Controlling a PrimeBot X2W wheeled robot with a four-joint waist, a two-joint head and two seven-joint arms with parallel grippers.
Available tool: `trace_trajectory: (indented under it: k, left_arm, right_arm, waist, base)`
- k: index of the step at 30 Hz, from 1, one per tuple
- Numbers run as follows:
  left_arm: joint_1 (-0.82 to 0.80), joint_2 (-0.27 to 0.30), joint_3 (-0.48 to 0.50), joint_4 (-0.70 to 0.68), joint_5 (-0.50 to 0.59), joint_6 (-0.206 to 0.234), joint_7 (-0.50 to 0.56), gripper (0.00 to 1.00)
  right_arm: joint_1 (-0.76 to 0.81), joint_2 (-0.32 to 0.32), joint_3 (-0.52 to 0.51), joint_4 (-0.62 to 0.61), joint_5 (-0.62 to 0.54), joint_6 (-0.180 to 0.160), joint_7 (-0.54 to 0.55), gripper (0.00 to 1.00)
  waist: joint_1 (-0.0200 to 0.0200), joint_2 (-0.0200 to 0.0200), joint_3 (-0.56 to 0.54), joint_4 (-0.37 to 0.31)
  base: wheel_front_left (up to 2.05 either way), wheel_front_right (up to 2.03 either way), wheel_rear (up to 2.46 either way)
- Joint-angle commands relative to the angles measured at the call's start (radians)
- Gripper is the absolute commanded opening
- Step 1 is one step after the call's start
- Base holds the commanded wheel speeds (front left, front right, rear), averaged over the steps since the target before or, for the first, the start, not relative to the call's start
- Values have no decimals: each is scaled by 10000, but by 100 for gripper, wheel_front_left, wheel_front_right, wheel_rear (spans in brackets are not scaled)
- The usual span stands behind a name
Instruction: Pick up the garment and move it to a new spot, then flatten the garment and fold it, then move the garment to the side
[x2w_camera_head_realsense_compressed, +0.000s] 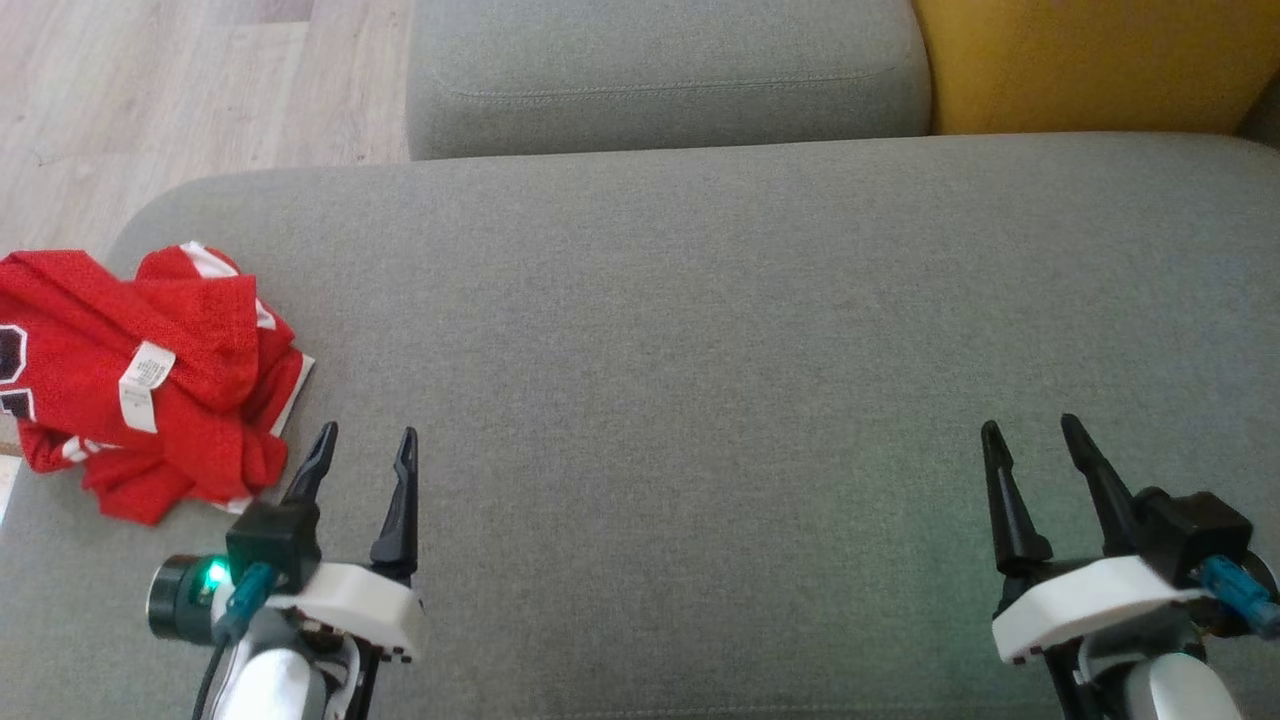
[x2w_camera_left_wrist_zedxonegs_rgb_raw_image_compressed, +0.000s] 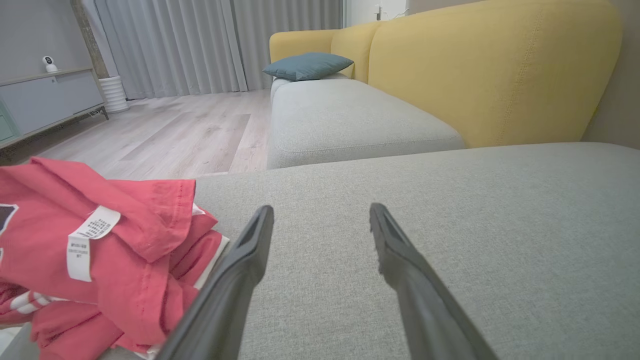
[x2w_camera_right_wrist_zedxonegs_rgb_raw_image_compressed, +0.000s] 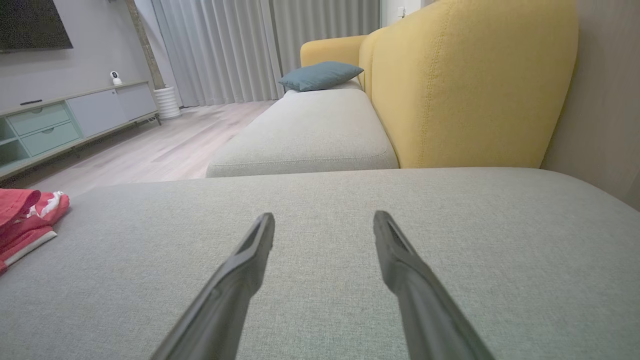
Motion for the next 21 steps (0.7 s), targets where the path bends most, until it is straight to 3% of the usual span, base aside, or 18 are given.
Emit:
trace_trajectory:
  k: [1, 21]
  left_arm:
    - [-496, 157, 283, -292, 145, 86, -126, 100]
    - [-595, 30, 451, -18, -24, 120, -126, 100]
  right_arm:
    - [-243, -6, 285, -390, -124, 40, -134, 100]
    - [-268, 83, 105, -233, 158, 40, -243, 100]
  waist:
    - [0, 0, 2, 2]
    - [0, 0, 29, 170]
  base:
    - [0, 0, 0]
    - [0, 0, 0]
